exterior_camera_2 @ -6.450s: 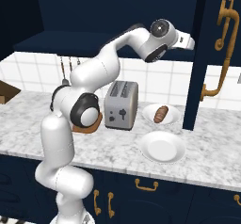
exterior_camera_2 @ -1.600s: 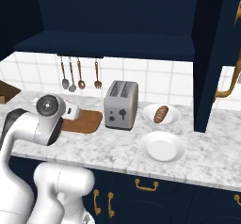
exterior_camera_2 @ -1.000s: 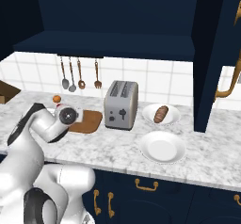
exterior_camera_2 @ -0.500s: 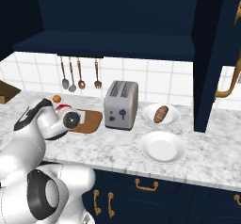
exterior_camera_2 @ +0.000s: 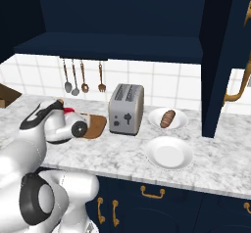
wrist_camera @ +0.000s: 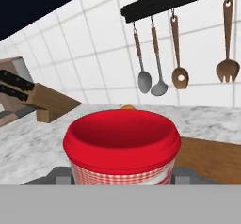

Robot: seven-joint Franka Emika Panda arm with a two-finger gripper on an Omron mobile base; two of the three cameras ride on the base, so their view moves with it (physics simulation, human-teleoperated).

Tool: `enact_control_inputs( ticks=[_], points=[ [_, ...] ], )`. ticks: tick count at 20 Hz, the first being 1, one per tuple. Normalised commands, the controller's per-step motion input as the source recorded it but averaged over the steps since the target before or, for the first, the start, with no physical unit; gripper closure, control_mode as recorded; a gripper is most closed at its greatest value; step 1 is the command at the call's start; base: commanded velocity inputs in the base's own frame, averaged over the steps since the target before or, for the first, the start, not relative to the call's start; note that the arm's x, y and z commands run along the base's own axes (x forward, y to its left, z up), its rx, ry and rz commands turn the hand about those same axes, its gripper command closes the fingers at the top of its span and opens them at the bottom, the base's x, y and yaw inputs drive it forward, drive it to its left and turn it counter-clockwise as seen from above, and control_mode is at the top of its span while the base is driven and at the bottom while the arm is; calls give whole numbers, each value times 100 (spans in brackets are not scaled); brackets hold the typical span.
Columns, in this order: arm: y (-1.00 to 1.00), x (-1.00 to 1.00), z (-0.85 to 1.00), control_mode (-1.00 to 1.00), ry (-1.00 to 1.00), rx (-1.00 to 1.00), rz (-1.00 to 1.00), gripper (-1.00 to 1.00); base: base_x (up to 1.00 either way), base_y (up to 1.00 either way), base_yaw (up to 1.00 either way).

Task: From the different types of pastries on the counter, select a croissant and place it on the cutting board. Then retrieve a jar of jam from the cabinet and place it alongside the croissant on the cutting board.

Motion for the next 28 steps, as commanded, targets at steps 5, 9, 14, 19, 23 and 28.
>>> enact_control_inputs(
  ticks=[5, 9, 14, 19, 23, 28],
  points=[
    [-4, 0, -18, -100, -6, 0, 7, 100, 0, 0, 0],
    [0, 0, -3, -100, -3, 0, 1, 100, 0, 0, 0],
    [0, 10, -7, -100, -1, 0, 1, 100, 0, 0, 0],
    [0, 37, -5, -100, -3, 0, 3, 100, 0, 0, 0],
    [0, 8, -34, -100, -8, 0, 11, 100, 0, 0, 0],
    [0, 14, -21, -100, -7, 0, 10, 100, 0, 0, 0]
  ],
)
